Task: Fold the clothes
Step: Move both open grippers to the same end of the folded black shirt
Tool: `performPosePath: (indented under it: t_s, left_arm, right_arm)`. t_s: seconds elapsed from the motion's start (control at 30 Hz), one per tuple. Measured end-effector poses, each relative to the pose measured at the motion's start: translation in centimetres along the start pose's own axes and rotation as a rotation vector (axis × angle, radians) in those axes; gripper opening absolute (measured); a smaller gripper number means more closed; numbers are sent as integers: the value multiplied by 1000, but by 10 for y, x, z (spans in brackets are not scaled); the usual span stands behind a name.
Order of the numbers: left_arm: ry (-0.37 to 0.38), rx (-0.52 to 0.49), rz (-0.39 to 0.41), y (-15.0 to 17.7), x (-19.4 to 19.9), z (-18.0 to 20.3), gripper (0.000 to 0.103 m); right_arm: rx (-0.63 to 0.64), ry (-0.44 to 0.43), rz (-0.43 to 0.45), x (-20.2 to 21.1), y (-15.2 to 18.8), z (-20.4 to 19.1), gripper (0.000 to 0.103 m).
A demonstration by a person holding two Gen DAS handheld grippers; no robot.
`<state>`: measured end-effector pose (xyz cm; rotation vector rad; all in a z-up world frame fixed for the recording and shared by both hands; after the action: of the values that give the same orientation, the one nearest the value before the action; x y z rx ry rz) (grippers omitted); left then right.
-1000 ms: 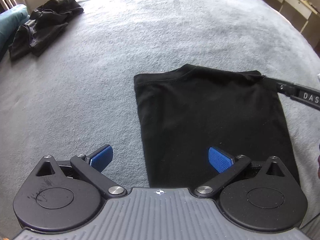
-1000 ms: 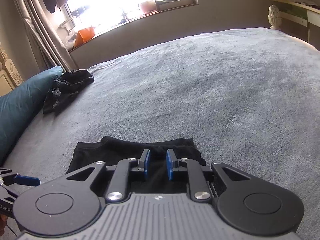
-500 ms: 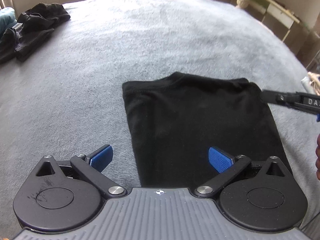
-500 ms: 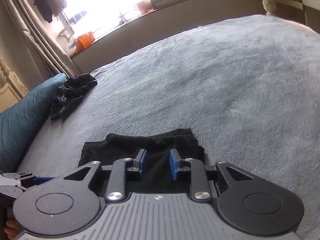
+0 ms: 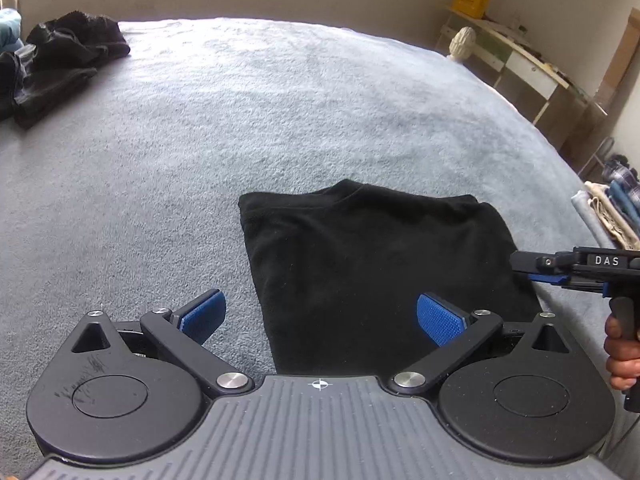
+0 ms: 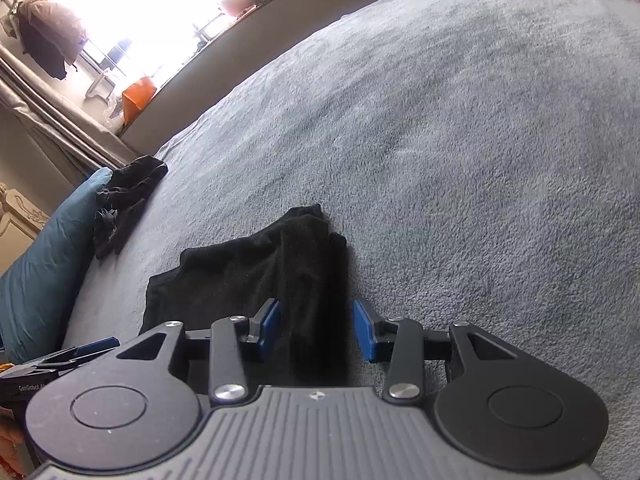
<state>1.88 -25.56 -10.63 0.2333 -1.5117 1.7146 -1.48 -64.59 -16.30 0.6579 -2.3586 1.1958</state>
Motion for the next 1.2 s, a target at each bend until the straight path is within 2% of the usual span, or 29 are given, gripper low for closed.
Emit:
performPosePath:
  t_s: [0.17, 0.4, 0.57, 0.7, 0.9, 1.1, 1.17, 1.2]
  left_arm:
    - [-6, 48, -32, 9, -4, -9, 102]
    - [7, 30, -11, 8, -3, -8, 100]
    - [5, 5, 4, 7, -3, -7, 98]
    - [4, 6, -8, 9, -5, -8, 84]
    - [-9, 20, -11, 10, -7, -10, 81]
    - [-19, 84, 25, 8, -3, -14, 81]
    - [-18, 107, 33, 7, -1, -17, 76]
    - [-12, 121, 33, 7, -1, -19, 71]
  right_arm:
    - [-50, -2, -13, -5, 2, 6, 44]
    - [-134, -8, -8, -9, 5, 15, 45]
    - [-132, -9, -8, -11, 7, 15, 45]
    - [-144, -14, -5, -12, 7, 16, 46]
    - [-131, -12, -3, -14, 8, 14, 46]
    - [-122, -14, 0, -14, 9, 13, 47]
    - [-122, -17, -1, -14, 9, 14, 47]
    - [-124, -19, -2, -14, 9, 14, 47]
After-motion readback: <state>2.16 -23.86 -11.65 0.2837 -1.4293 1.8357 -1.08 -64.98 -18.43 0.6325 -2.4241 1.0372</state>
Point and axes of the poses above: each gripper's, at about its wrist camera, not at the fingertips, and x roughly against the way its jaws point, z to its right, y to its underside, the point moved 4 cm from there along -x, roughly the way its jaws point, and after that the axes turned 13 degrees about z, right-handed, at the moved point
